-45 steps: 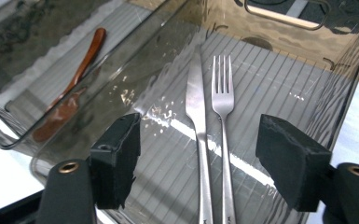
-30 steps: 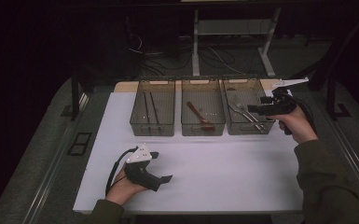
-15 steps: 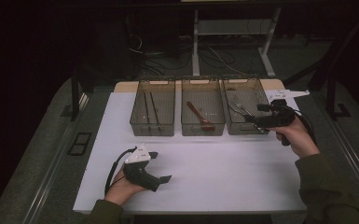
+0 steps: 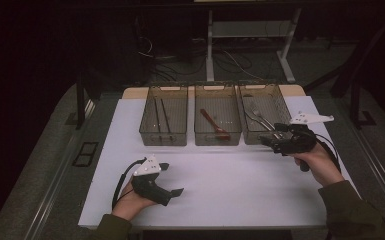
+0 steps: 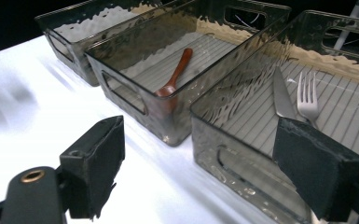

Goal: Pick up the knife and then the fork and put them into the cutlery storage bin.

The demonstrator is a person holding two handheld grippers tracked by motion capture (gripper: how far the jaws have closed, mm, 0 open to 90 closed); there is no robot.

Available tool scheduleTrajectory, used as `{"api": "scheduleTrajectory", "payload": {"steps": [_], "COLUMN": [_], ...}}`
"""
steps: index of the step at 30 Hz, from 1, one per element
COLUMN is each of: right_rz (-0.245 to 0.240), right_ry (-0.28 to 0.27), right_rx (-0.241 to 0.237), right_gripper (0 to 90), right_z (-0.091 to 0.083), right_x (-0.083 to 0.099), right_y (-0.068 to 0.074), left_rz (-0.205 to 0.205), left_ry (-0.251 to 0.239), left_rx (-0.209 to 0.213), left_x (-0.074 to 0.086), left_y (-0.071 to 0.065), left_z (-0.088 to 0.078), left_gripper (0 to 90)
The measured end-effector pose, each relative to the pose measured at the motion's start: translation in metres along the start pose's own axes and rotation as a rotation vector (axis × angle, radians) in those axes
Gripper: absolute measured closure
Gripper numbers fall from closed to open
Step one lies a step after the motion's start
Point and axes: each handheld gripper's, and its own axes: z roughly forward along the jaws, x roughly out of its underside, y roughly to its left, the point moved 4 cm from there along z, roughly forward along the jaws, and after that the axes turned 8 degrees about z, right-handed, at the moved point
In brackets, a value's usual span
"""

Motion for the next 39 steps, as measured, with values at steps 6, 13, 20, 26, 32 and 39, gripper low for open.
{"api": "scheduleTrajectory", "payload": {"steps": [6, 13, 20, 26, 32, 39], "right_rz": [0.0, -0.027, -0.012, 0.006, 0.001, -0.007], "right_ry": [0.002, 0.009, 0.027, 0.0, 0.023, 0.032], "right_rx": [-0.012, -0.036, -0.037, -0.025, -0.032, -0.047], "right_gripper": [16.1, 14.0, 14.0, 14.0, 14.0, 14.0], "right_z": [-0.002, -0.004, -0.007, -0.013, -0.016, -0.019], "right_x": [0.016, 0.035, 0.053, 0.066, 0.08, 0.089], "right_y": [0.009, 0.021, 0.025, 0.028, 0.033, 0.038], "left_rz": [0.001, 0.003, 0.003, 0.002, 0.002, 0.001], "left_ry": [-0.004, -0.006, -0.008, -0.007, -0.009, -0.01], "left_rx": [-0.003, -0.004, -0.004, -0.005, -0.006, -0.007], "left_x": [0.0, -0.001, -0.001, -0.001, -0.001, -0.001], "left_y": [0.0, 0.0, 0.0, 0.0, 0.0, 0.0], "left_z": [-0.002, -0.003, -0.003, -0.003, -0.003, -0.004], "left_gripper": [0.0, 0.0, 0.0, 0.0, 0.0, 0.0]}}
